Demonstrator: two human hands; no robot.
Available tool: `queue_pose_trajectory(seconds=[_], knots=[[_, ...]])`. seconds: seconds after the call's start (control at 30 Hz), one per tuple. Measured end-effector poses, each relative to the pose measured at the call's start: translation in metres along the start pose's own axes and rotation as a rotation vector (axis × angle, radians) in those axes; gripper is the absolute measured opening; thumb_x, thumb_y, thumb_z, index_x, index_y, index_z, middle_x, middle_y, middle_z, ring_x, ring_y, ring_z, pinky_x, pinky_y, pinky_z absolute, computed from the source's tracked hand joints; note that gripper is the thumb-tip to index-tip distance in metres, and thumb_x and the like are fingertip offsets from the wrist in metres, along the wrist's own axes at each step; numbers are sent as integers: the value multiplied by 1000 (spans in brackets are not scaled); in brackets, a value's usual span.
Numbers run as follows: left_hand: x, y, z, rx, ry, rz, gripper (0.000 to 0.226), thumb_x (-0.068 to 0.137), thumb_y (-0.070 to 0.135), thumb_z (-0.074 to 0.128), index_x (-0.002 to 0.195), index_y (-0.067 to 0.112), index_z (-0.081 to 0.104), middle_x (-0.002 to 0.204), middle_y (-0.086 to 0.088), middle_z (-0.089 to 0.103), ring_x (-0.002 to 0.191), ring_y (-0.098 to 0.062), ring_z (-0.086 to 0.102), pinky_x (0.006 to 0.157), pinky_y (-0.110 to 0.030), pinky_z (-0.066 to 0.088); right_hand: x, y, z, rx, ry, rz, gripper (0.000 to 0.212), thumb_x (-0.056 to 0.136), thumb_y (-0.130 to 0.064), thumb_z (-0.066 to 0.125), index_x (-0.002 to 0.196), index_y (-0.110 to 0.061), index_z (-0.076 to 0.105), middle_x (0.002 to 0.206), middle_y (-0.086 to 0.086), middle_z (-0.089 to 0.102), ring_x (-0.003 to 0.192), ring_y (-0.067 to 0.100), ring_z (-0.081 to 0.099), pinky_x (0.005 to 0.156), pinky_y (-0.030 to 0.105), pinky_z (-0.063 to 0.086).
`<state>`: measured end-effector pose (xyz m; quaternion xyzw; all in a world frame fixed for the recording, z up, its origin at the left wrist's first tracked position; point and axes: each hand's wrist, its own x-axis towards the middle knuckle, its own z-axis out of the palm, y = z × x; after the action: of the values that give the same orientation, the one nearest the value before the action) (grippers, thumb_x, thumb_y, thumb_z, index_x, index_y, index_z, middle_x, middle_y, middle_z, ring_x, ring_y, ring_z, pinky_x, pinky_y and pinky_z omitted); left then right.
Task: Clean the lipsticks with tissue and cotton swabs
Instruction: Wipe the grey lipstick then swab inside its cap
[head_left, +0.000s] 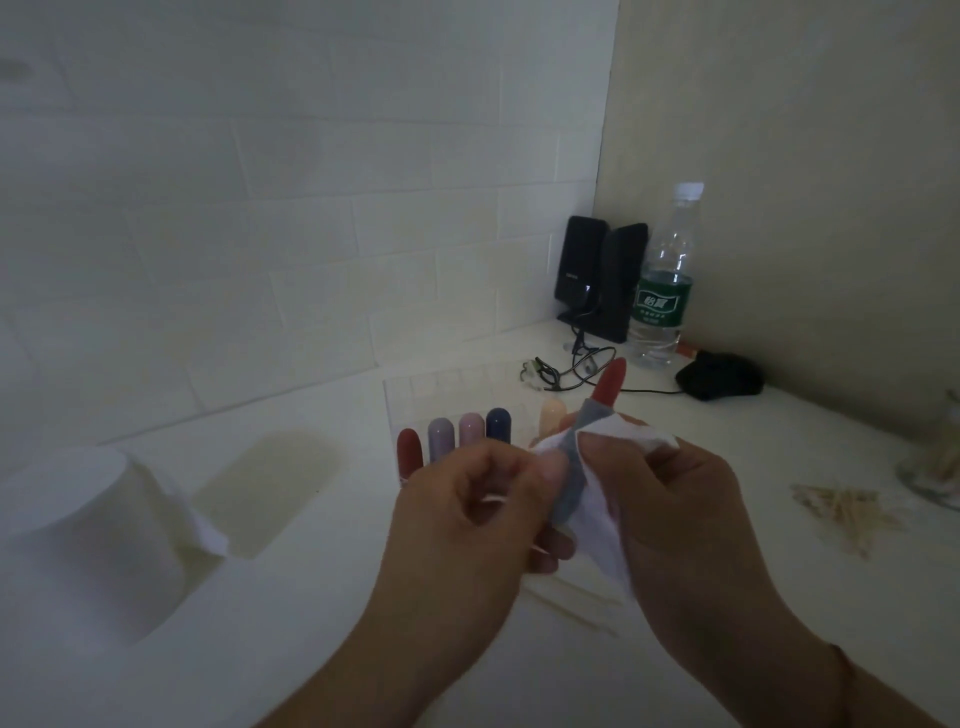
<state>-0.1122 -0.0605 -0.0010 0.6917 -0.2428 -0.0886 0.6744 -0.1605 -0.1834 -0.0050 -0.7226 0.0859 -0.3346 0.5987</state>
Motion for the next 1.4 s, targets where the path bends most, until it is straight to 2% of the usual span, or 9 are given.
queue_pose_trajectory(seconds=[0.13, 0.2, 0.33, 0.47, 0.53, 0.7, 0.9, 1.13, 1.4], knots=[[5, 1, -7, -385, -296, -345, 37, 72, 36, 58, 81, 7, 78, 86, -18, 74, 67, -22, 72, 56, -25, 58, 4, 1, 1, 159, -103, 150, 26, 71, -36, 60, 62, -15, 71, 64, -4, 70, 62, 5, 67, 56, 14, 52], [6, -2, -8, -501, -306, -383, 34, 69, 27, 62, 85, 1, 77, 83, -20, 73, 64, -19, 72, 54, -22, 58, 6, -2, 2, 228, -146, 141, 20, 63, -36, 57, 61, -27, 76, 69, 1, 72, 67, 11, 70, 57, 20, 55], [8, -6, -5, -524, -168, -325, 28, 58, 14, 70, 82, -1, 76, 82, -19, 73, 67, -19, 71, 58, -23, 58, 6, 7, 4, 158, -101, 189, 19, 79, -21, 62, 78, -5, 72, 82, 25, 69, 83, 43, 65, 75, 51, 56], [8, -9, -2, -2, 101, -97, 23, 53, 14, 86, 73, 14, 74, 75, 3, 75, 68, -10, 71, 62, -15, 55, 5, 5, 7, 105, -85, 156, 14, 88, -7, 58, 80, -4, 70, 87, 16, 72, 79, 15, 68, 70, 15, 53], [9, -10, -3, -62, 70, -137, 23, 56, 13, 84, 76, 11, 73, 78, -1, 76, 69, -12, 72, 61, -17, 55, 7, 4, 5, 105, -115, 283, 19, 89, -5, 56, 91, 12, 65, 103, 26, 66, 96, 22, 65, 78, 21, 52], [9, -2, -7, -608, -335, -453, 33, 71, 24, 61, 84, -1, 76, 82, -23, 73, 65, -23, 73, 58, -27, 60, 4, 7, 2, 250, -144, 145, 16, 71, -35, 71, 71, -19, 76, 79, 8, 74, 77, 22, 72, 66, 31, 59], [11, -7, -8, -454, -233, -289, 26, 66, 17, 66, 84, 2, 77, 80, -18, 73, 67, -17, 71, 58, -21, 57, 5, 9, 3, 186, -104, 146, 26, 81, -36, 66, 77, -12, 75, 81, 17, 72, 82, 39, 68, 78, 52, 56], [8, -9, -5, 142, 154, 1, 26, 60, 15, 87, 83, 23, 78, 75, 10, 75, 72, -7, 72, 70, -16, 56, 1, 8, 9, 128, -35, 139, 22, 87, -13, 60, 71, -26, 65, 63, -20, 68, 62, -7, 64, 54, 4, 45], [10, 0, -6, -441, -214, -352, 30, 70, 27, 61, 81, 6, 79, 86, -23, 73, 70, -24, 73, 58, -26, 60, 5, 3, -1, 251, -120, 140, 12, 69, -34, 64, 68, -32, 76, 75, 7, 72, 75, 28, 69, 73, 42, 57]])
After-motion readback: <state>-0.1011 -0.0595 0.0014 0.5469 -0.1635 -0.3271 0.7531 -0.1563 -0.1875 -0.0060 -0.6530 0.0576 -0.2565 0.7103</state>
